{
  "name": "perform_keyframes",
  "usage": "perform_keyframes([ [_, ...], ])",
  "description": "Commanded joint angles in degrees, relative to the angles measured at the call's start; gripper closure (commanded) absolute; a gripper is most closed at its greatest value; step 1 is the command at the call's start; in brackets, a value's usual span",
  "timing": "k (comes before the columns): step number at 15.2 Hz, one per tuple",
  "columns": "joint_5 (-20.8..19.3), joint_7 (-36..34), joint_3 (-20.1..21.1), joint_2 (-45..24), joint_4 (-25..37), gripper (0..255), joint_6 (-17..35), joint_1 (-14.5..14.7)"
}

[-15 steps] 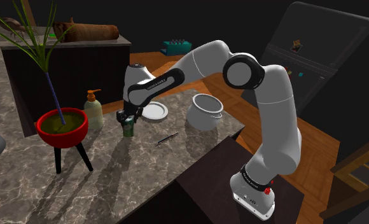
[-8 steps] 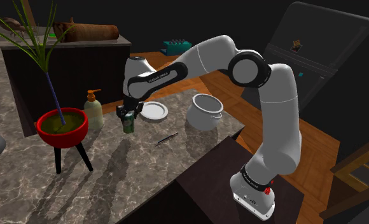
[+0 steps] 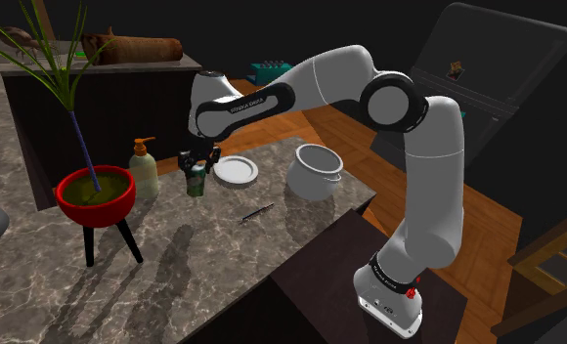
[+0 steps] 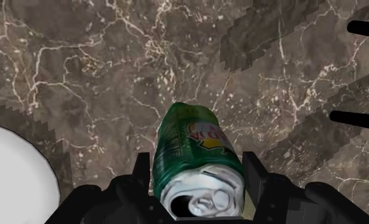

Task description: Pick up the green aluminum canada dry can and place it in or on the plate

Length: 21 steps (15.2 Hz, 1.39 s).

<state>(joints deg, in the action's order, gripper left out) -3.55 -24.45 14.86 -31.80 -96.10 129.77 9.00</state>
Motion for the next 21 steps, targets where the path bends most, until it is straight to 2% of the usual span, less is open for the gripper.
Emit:
perform_keyframes([
  [1, 0.29, 1.27, -0.11, 0.42, 0.32, 255, -0.79, -1.03],
  [12, 1.96, 14.04, -2.27, -1.40, 6.52, 255, -6.02, -10.68],
  [17, 2.30, 19.32, -3.37, -4.27, 12.70, 255, -9.72, -14.47],
  [21, 2.42, 23.44, -4.29, -7.92, 19.98, 255, -13.68, -17.34],
])
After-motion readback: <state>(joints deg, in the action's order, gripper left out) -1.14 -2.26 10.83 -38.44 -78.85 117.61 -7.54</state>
